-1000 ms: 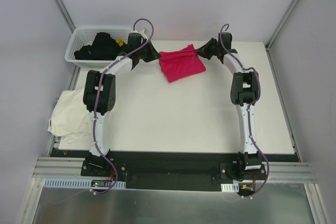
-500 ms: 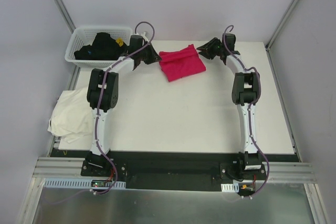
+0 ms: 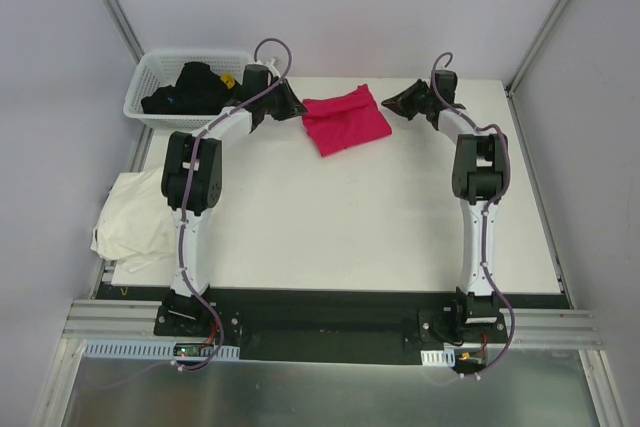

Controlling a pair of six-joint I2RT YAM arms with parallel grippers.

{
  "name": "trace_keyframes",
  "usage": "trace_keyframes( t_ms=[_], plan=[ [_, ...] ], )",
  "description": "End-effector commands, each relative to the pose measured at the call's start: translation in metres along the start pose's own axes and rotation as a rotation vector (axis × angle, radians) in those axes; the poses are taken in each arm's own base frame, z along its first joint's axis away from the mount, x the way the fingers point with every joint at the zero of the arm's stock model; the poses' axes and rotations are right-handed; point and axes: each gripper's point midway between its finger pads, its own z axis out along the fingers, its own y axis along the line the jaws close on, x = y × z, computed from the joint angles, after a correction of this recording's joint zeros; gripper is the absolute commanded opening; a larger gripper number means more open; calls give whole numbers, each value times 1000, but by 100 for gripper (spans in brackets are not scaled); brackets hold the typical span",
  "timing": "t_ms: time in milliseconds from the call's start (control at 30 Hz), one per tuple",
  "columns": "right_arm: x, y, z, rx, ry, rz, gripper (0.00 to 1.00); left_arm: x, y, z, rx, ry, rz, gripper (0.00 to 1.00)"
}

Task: Fold and stack the t-shirts
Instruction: Fold the long partially folded tshirt into a neat square, then smooth out wrinkles on the folded tshirt

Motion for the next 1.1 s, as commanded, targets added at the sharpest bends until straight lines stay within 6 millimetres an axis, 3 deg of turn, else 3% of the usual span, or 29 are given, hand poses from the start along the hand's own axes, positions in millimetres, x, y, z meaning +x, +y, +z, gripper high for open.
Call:
trace_keyframes(
  t_ms=[0,200,367,433,533,567,667,933,1000,1067],
  plan=[
    [11,86,-37,-167,-9,-103,1,-27,-41,-31,84,-56,58,17],
    [40,105,-45,-204,31,-116,1,-27,-53,-34,115,-47,62,17],
    [73,103,-27,-199,92,-113,1,-29,-58,-38,126,-55,74,18],
    [81,88,-10,-186,111,-66,1,-32,-62,-42,131,-65,81,18],
    [80,83,6,-201,125,-4,1,-35,-67,-48,136,-73,88,18],
    [84,67,17,-181,139,26,1,-36,-68,-50,139,-74,93,18],
    [85,59,25,-187,151,75,1,-42,-73,-59,147,-82,104,19],
    [91,12,27,-121,128,172,1,-60,-73,-77,148,-110,119,20],
    [86,10,20,-123,110,203,1,-63,-73,-79,147,-113,121,20],
    [92,-8,12,-84,95,229,1,-64,-73,-80,148,-115,125,20]
  ],
)
